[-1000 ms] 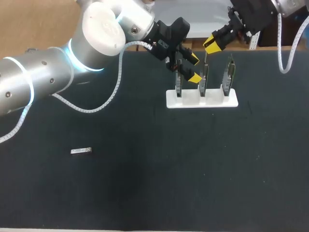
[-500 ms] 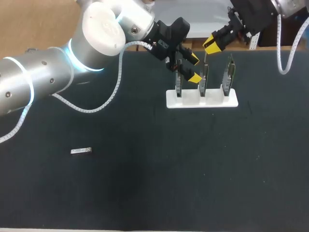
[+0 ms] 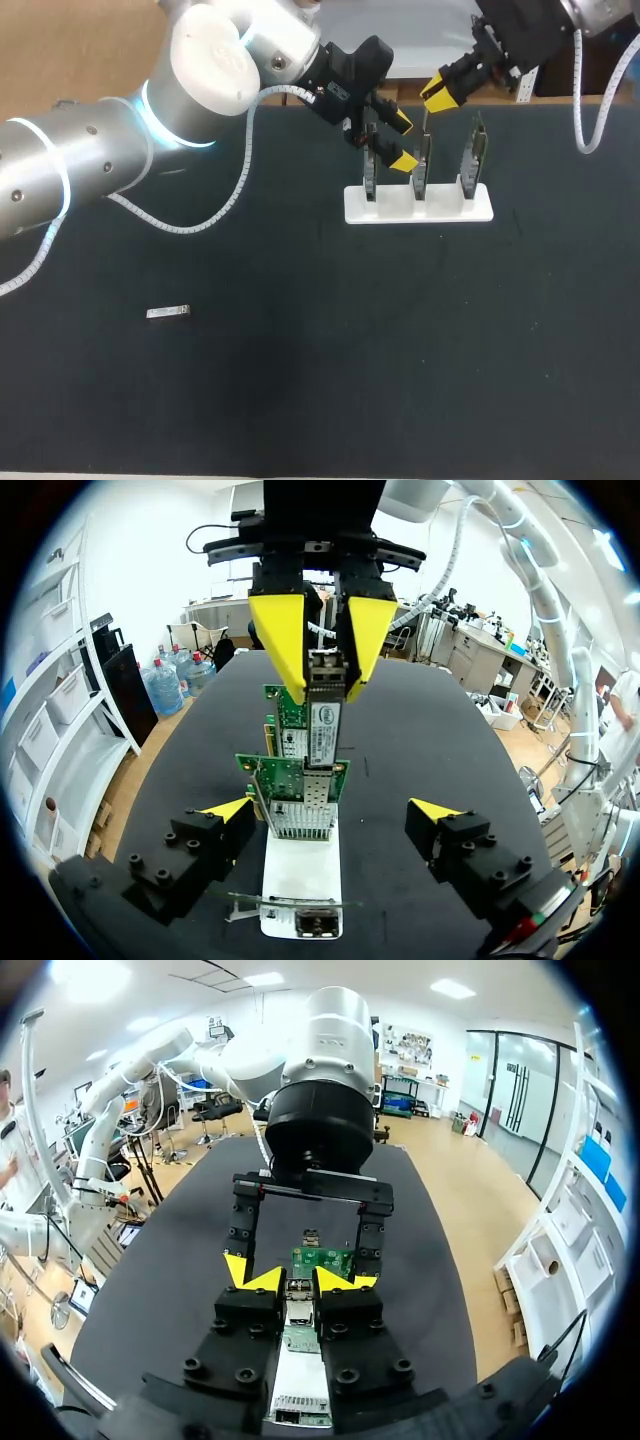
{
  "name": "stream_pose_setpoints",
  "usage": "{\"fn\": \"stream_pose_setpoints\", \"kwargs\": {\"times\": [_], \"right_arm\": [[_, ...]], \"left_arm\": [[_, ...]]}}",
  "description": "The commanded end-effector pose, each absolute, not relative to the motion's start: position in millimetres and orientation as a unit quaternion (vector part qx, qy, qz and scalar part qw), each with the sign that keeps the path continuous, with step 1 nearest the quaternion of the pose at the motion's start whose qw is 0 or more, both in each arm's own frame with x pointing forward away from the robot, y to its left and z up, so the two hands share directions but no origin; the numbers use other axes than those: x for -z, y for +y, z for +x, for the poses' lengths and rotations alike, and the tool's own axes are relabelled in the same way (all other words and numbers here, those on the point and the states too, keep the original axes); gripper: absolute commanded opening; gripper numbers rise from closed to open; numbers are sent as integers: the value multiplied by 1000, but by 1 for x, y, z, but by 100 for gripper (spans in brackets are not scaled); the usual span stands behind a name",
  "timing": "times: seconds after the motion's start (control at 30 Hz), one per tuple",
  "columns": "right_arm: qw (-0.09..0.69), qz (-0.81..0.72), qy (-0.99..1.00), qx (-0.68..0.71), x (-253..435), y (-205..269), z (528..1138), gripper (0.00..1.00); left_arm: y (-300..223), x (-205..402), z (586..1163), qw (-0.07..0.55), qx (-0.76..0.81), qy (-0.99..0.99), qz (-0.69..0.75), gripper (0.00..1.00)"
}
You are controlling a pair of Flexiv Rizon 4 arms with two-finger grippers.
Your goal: Pick up the optical module with the left hand, and insert it into the network port with the right hand.
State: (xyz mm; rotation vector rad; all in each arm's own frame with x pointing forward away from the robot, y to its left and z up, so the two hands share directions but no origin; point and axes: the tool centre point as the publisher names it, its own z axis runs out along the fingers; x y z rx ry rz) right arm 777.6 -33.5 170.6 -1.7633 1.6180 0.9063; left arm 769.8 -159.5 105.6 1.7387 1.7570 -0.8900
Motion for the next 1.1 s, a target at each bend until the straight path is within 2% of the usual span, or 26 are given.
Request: {"fn": "stream_pose_setpoints", "kwargs": {"times": [0.03, 1.1], "right_arm": [[292, -661, 604, -337, -170, -33, 777, 0], [303, -659, 599, -338, -168, -33, 776, 0]], "left_arm": [[-160, -106, 772, 251, 327, 647, 641, 100], [-160, -106, 772, 251, 327, 647, 641, 100]]}}
